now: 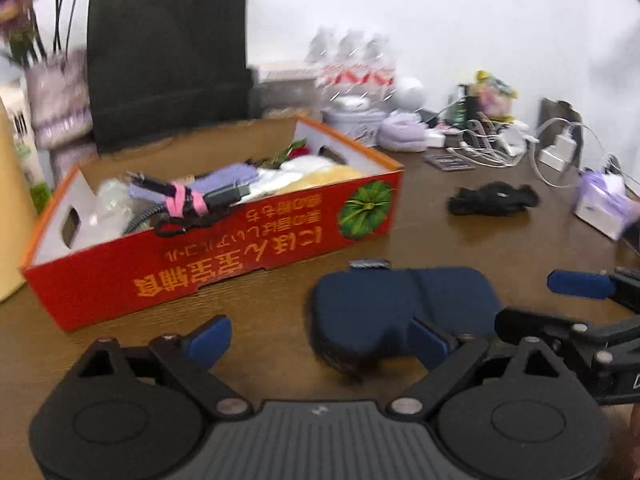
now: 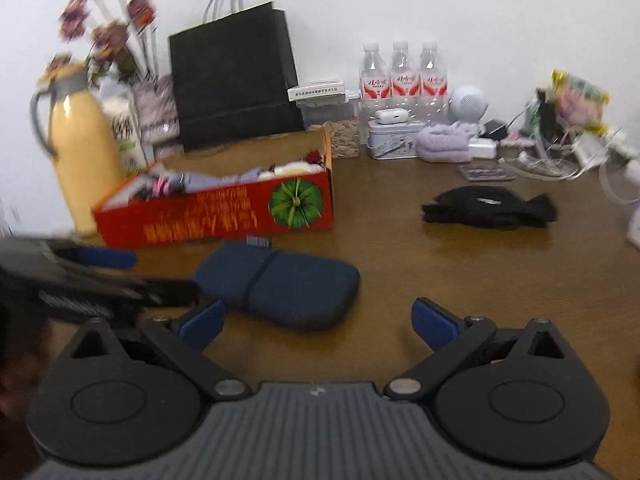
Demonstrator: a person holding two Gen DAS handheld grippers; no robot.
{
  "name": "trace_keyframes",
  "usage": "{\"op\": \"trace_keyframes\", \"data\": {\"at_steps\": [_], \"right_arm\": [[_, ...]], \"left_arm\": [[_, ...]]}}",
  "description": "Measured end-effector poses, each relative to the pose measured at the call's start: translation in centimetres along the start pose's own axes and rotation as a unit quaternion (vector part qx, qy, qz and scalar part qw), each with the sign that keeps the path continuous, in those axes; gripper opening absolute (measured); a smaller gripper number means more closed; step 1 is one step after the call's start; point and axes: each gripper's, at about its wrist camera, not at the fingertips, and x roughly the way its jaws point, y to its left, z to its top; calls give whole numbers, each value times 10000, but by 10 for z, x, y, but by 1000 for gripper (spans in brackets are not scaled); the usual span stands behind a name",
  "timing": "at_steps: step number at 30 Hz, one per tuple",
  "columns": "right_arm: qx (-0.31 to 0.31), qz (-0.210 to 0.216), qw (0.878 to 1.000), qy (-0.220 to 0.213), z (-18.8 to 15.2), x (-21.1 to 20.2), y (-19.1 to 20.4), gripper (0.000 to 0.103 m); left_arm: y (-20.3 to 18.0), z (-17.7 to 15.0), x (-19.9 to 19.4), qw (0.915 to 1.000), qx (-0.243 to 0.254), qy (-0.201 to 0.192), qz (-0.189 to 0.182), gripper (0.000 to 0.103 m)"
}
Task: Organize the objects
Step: 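Move the right tool to the navy zippered pouch and grasp it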
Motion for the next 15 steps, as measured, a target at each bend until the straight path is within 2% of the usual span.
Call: {"op": "trace_keyframes", "data": {"at_steps": [3,4,5,7,9,11,12,14,15], "right_arm": [[332,45,9993,157,10,29,-7,73],[427,54,9988,237,11,38,-10,60],[504,58,9982,315,11,46,-11,57],[675,117,9973,269,9,56,-15,58],[914,306,9952,187,5,62,-23,59],[930,308,9950,199,5,63,-23,55],[888,277,9954,247,4,61,-21,52],[910,263,9950,315,0,51,-18,35],[946,278,9946,330,-4,44,-18,31]], "left_arm": [[14,6,18,9988,-396,22,-300,83],[17,5,20,9983,-455,-22,-370,78],[19,4,21,9979,-478,-85,-421,75],[19,1,17,9961,-455,-236,-722,39],[15,0,14,9967,-442,-226,-643,37],[15,-4,9,9958,-680,-151,-600,32],[16,-5,2,9953,-816,-103,-507,23],[18,-14,-20,9943,-986,-126,-378,19],[19,-22,-33,9935,-1048,-196,-401,18]]}}
